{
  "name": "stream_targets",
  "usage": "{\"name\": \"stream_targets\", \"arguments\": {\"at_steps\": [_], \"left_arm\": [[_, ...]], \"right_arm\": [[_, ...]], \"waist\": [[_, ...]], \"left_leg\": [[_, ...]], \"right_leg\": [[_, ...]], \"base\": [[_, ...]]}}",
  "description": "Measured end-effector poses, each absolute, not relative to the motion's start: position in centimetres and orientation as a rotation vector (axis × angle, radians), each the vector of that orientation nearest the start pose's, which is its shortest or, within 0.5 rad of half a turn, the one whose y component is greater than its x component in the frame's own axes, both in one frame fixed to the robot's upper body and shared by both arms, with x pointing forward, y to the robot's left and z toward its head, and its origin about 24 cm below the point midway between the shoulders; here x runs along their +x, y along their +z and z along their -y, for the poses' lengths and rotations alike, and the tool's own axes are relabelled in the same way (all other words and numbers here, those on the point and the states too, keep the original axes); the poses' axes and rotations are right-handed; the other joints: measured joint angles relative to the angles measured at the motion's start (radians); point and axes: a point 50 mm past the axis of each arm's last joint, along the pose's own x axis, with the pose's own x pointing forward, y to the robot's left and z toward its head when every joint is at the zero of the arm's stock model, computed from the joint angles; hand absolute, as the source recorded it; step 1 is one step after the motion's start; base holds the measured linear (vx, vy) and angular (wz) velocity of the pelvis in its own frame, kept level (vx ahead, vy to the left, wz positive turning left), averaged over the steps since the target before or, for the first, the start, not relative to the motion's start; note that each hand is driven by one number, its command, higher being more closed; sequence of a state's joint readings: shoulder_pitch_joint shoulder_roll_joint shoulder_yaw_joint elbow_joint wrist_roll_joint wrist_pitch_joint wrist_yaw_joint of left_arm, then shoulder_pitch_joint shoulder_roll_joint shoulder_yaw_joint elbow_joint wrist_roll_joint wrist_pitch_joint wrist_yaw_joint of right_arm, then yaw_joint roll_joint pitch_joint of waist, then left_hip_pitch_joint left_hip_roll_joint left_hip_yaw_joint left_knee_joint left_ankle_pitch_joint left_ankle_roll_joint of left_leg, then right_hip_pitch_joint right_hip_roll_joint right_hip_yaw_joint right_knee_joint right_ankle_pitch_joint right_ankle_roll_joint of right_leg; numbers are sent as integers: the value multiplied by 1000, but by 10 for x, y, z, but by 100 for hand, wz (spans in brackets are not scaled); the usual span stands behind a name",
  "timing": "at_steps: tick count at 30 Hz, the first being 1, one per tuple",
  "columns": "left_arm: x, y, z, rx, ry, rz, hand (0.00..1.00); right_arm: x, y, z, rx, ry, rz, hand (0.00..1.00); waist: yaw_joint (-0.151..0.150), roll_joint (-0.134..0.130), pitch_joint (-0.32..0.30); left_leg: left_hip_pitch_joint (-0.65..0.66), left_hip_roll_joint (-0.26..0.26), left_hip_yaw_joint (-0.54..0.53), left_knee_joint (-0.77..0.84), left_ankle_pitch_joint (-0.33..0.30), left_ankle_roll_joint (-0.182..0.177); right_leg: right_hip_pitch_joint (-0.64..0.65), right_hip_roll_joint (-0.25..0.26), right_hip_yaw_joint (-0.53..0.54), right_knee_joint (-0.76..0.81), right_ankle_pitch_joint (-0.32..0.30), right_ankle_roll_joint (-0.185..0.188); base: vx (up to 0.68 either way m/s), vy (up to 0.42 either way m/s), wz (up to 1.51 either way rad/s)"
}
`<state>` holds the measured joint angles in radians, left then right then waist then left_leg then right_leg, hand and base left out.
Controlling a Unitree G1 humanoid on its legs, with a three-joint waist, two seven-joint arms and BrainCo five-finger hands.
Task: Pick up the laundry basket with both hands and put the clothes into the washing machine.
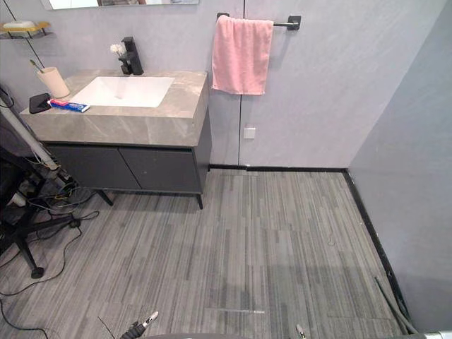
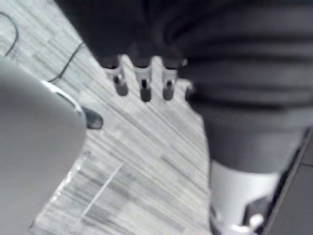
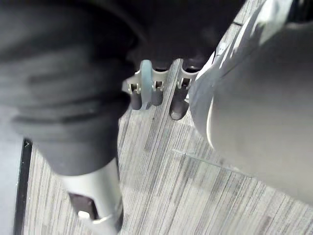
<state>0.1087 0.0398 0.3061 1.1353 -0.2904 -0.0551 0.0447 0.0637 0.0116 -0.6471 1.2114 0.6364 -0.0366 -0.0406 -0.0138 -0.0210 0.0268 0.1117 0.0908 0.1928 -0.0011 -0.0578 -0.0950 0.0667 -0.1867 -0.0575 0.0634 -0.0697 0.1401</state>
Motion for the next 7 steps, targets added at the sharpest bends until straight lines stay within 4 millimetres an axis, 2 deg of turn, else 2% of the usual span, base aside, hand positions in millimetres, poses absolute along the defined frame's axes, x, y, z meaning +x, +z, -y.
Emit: {"name": "stream_targets", "arguments": {"at_steps": [4, 7], "left_arm": [[61, -169, -208, -321, 542, -1131, 0], [61, -169, -208, -316, 538, -1134, 0]], "right_arm": [[51, -174, 200, 869, -986, -1016, 0], [52, -174, 199, 858, -972, -1023, 0]], "waist": [[0, -17, 0], [0, -17, 1]], "left_leg": [[3, -2, -4, -1, 0, 0], [4, -2, -11, -1, 0, 0]], "right_leg": [[6, -1, -5, -12, 0, -1], [12, -1, -12, -15, 0, -1]], "base": [[-39, -13, 2], [-32, -16, 5]]}}
